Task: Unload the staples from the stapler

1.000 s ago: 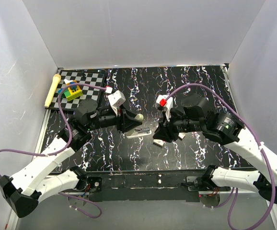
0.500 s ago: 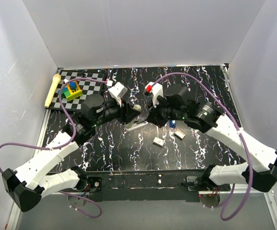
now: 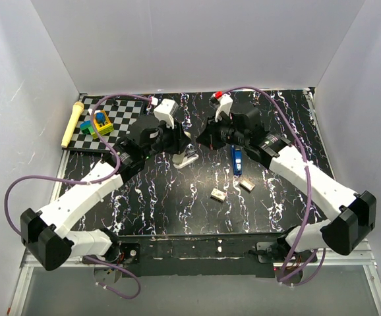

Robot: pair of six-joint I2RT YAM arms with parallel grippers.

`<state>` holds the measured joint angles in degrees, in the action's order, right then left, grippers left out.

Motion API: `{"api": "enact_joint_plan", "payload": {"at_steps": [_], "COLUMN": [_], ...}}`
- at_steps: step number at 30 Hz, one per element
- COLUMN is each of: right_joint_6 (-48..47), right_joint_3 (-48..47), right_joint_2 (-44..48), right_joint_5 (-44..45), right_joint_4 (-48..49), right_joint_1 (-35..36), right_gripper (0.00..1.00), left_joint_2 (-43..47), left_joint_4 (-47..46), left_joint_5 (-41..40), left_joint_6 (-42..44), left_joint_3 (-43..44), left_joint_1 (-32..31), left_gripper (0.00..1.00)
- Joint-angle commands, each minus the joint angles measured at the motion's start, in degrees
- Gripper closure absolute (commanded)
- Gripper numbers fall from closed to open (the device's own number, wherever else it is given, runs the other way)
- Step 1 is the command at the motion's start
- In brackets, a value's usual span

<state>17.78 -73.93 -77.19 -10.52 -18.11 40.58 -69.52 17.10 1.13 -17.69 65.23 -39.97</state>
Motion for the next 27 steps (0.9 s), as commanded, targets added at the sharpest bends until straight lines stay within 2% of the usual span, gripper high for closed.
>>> {"api": "enact_joint_plan", "payload": {"at_steps": [1, 12, 18, 27], "right_joint_6": [4.89, 9.02, 11.83, 13.59], "right_joint_3": [1.24, 2.74, 3.35, 3.35], "right_joint_2": [-1.99, -10.78, -14.48, -18.7], "right_joint_5": [-5.55, -9.69, -13.29, -15.84], "right_joint_4": [13.35, 22.14, 27.15, 29.27], "right_joint_1": [-1.38, -2.52, -2.52, -2.35], "right_gripper": [0.99, 0.99, 0.99, 0.99], "left_joint_2": [-2.02, -3.7, -4.57, -5.19], "left_joint_4": [1.18, -0.84, -1.28, -2.16], "left_joint_5": [-2.71, 3.09, 5.37, 7.58], "left_joint_6": [-3.4, -6.39, -6.48, -7.09], "left_joint_3": [3.58, 1.48, 0.77, -0.02], "left_joint_1": [2.34, 8.23, 9.46, 11.05], "left_gripper": [1.0, 1.0, 1.0, 1.0]}}
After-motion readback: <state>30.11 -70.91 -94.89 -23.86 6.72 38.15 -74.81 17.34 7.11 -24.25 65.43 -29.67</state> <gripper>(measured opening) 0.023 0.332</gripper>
